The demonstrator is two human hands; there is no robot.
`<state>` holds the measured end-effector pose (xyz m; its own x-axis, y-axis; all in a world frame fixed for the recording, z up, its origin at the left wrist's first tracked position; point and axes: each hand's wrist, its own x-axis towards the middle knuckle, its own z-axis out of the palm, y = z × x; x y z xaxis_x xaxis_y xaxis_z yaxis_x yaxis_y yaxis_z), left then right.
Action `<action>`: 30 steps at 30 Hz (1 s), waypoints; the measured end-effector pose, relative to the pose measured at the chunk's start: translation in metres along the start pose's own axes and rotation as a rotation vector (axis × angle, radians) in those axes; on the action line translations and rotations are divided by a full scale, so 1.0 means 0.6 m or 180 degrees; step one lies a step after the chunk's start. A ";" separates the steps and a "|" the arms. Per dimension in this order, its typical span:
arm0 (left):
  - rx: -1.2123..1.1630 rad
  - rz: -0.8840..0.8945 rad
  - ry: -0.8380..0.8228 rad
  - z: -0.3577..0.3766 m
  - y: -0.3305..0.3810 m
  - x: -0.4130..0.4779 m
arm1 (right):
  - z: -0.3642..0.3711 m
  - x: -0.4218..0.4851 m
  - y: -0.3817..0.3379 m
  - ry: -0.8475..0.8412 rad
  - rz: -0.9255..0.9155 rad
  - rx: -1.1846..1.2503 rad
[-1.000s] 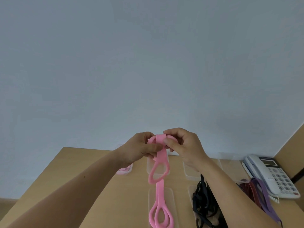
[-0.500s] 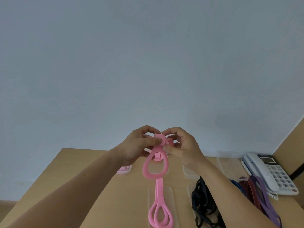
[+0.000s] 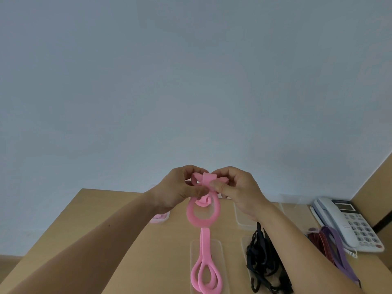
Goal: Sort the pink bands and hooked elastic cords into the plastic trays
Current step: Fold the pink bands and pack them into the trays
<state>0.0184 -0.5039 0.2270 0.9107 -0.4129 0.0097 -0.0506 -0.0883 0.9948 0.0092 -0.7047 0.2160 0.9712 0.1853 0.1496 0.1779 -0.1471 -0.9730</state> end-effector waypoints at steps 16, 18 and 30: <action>-0.0640 -0.0716 -0.0299 -0.028 0.018 0.003 | 0.022 -0.008 0.014 0.0132 -0.0709 -0.0750; -0.0581 -0.0614 -0.0185 -0.025 0.017 0.003 | 0.023 -0.007 0.015 0.0166 -0.0614 -0.0683; 0.0378 0.0090 -0.0212 -0.020 -0.002 0.000 | 0.002 0.007 0.005 -0.0262 0.0496 -0.0188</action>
<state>0.0235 -0.4928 0.2268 0.8793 -0.4755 0.0267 -0.1274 -0.1808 0.9752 0.0135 -0.7030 0.2132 0.9720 0.2343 -0.0193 0.0378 -0.2366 -0.9709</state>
